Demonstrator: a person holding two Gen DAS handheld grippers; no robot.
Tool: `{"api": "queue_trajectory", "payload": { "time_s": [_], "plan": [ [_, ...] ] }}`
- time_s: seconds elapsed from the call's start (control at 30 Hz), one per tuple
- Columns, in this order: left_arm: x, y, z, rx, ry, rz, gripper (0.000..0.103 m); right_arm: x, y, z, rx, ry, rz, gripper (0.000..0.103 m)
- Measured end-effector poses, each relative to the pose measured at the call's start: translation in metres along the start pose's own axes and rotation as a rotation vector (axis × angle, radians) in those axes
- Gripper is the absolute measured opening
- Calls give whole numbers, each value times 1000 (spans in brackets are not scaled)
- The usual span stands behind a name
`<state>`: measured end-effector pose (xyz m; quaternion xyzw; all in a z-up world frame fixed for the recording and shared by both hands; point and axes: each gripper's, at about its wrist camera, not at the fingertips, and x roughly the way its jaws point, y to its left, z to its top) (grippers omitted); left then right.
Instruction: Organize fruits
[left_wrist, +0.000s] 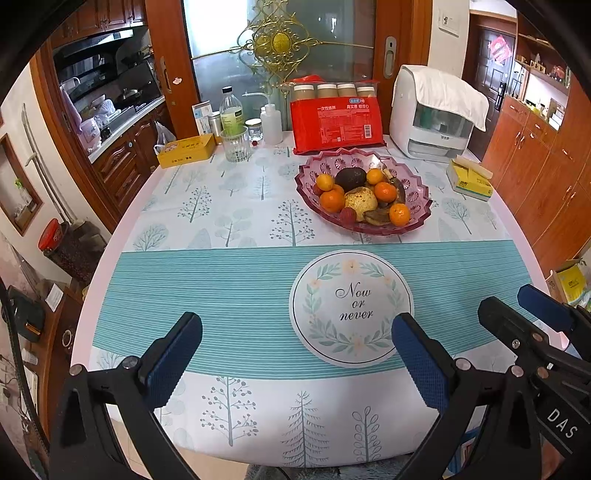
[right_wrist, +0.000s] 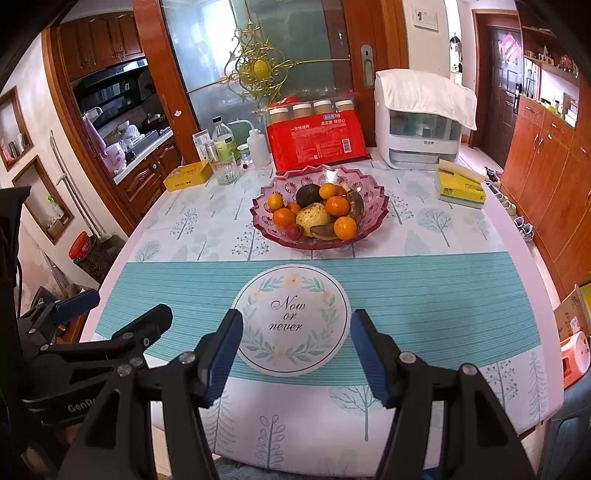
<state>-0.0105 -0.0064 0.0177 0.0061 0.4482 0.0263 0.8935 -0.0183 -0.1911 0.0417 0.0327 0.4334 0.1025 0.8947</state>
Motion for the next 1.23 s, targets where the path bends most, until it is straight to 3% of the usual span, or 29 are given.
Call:
{"api": "queue_trajectory", "payload": {
  "time_s": [1.23],
  "plan": [
    [8,-6,-7,-2,19,-7,102,6,-3,0,8,10,0,61]
  ]
}}
